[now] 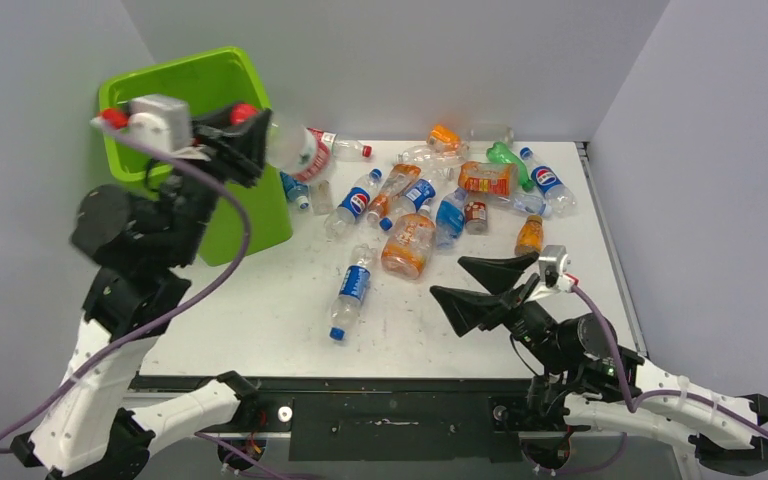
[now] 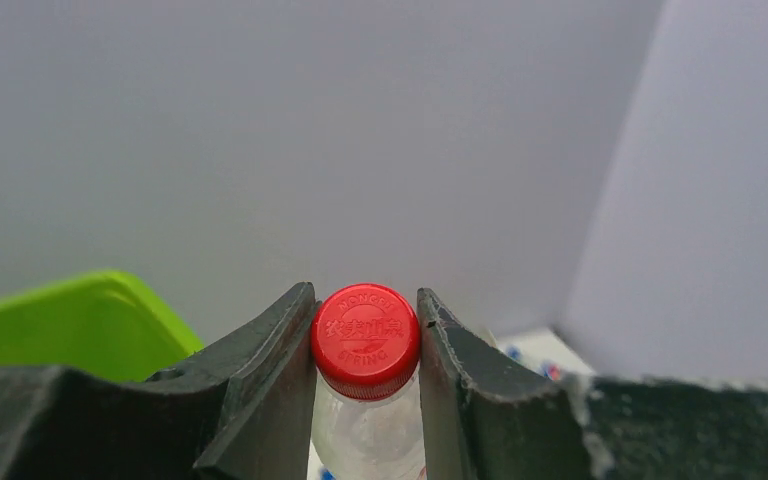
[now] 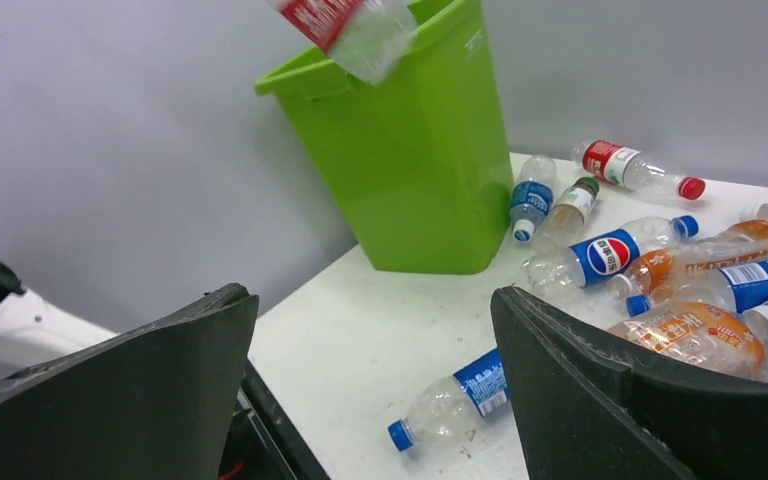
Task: Put the plastic bottles in the bin
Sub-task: Place the plastic bottle in the trash bin.
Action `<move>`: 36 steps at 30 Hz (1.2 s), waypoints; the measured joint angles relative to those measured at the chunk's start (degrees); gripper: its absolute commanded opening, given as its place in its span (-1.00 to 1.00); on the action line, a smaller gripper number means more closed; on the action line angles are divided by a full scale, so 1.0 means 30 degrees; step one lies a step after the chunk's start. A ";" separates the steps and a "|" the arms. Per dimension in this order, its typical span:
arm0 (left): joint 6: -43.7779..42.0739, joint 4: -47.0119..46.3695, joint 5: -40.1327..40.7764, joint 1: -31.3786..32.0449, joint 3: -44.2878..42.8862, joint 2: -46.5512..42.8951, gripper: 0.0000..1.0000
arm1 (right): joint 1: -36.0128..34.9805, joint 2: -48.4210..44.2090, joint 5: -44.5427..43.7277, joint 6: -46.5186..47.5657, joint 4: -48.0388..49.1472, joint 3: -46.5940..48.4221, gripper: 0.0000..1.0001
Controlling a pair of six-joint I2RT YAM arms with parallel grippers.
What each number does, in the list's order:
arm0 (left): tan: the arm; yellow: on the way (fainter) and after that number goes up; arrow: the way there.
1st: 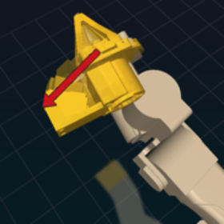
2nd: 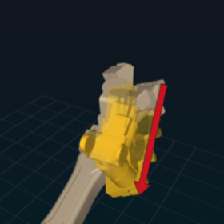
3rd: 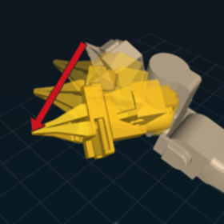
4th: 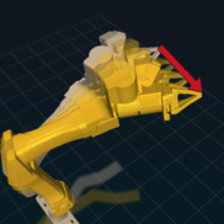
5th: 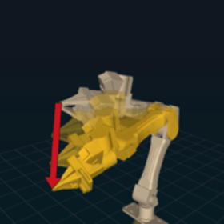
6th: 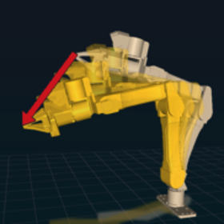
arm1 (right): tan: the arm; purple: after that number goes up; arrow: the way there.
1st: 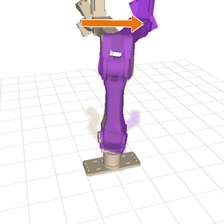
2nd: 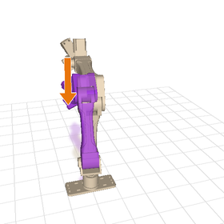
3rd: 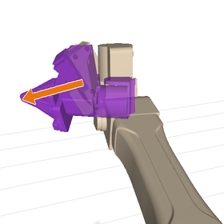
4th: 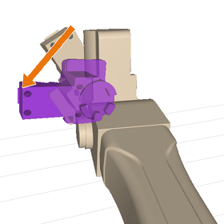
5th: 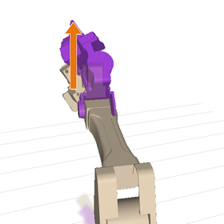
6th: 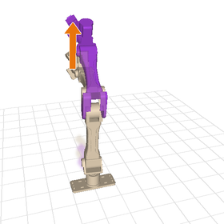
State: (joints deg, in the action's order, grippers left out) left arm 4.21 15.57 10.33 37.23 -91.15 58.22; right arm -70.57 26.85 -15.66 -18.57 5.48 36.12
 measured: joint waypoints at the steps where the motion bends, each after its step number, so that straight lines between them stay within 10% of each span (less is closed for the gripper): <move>1: -0.0823 -0.0845 0.0969 0.0000 -0.0291 -0.0277 -1.00 | 0.0000 -0.0321 -0.0372 -0.0102 0.0117 -0.0022 0.79; 14: -1.0528 -0.8262 0.7978 -0.1858 -0.4685 0.4867 -1.00 | 0.0000 0.0787 -0.2863 -0.1464 -0.0517 -0.1894 0.79; 30: -0.4794 -0.2069 0.6900 -0.7053 -0.3934 0.8488 -1.00 | 0.0000 0.1326 -0.4911 -0.2004 -0.1909 -0.1872 0.79; 33: -0.3978 -0.1341 0.6448 -0.7053 -0.3177 0.8102 -0.57 | 0.0000 0.1202 -0.5238 -0.2076 -0.1953 -0.1872 0.79; 36: -0.3526 -0.1056 0.6266 -0.7053 -0.2812 0.7963 0.70 | 0.0000 0.1195 -0.5472 -0.2127 -0.2025 -0.1872 0.79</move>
State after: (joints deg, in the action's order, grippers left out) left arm -6.37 12.40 29.12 16.08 -99.59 82.11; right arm -70.57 30.44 -32.08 -24.95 -0.60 30.50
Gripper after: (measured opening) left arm 0.380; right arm 0.897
